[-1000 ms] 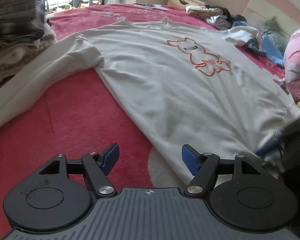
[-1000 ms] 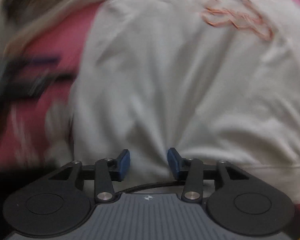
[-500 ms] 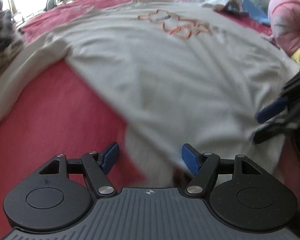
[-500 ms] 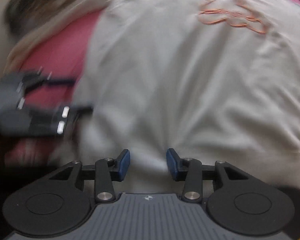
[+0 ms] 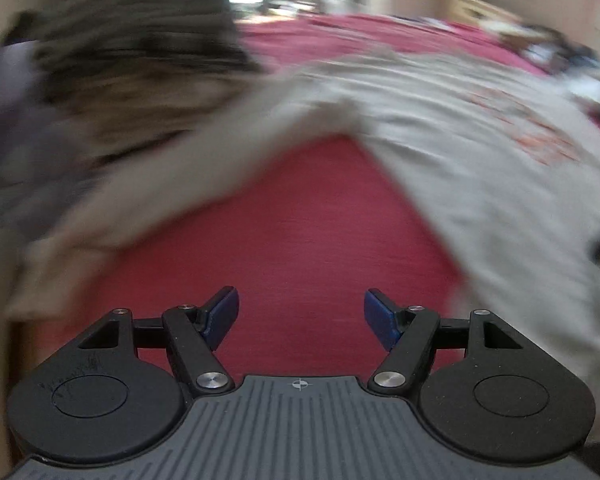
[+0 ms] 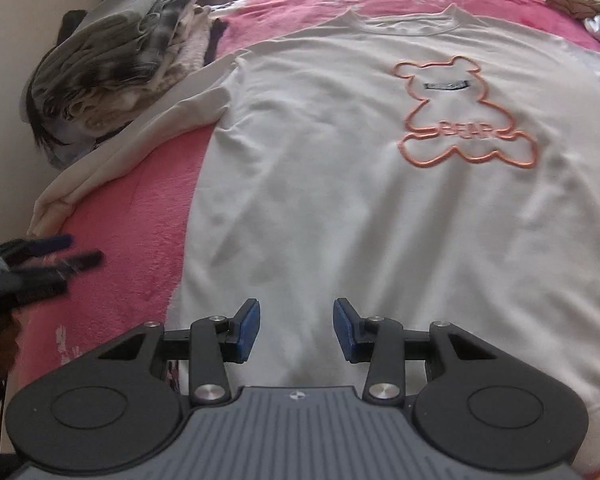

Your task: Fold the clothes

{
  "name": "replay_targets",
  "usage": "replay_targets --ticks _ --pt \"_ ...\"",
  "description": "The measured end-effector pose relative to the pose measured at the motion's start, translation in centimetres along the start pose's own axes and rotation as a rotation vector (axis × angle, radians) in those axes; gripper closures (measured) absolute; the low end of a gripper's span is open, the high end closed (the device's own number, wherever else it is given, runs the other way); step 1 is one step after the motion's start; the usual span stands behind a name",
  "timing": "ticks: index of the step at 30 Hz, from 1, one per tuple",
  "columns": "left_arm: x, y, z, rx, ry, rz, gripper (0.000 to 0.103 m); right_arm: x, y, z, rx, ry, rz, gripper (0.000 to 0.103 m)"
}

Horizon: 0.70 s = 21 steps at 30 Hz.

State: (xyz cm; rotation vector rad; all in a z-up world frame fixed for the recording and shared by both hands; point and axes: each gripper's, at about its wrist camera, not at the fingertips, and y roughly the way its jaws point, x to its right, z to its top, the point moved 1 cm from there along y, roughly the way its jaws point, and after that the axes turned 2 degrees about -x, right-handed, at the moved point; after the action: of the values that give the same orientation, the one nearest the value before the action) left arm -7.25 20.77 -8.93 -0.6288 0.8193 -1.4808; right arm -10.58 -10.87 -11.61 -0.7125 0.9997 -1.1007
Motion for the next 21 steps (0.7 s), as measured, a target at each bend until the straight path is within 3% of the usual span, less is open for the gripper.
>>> replay_targets --ticks 4,12,16,21 --pt "-4.6 -0.5 -0.2 0.036 -0.02 0.23 0.033 1.0 1.7 1.2 -0.013 0.028 0.025 0.06" --pt "-10.0 1.7 -1.6 0.023 -0.102 0.468 0.033 1.6 2.8 0.4 -0.055 0.045 0.024 0.06" --pt "-11.1 2.4 0.3 0.052 -0.133 0.425 0.033 1.6 3.0 0.5 -0.066 0.043 0.021 0.06" --pt "-14.0 2.9 2.2 0.034 -0.229 0.309 0.033 1.5 3.4 0.5 -0.075 0.045 0.014 0.06"
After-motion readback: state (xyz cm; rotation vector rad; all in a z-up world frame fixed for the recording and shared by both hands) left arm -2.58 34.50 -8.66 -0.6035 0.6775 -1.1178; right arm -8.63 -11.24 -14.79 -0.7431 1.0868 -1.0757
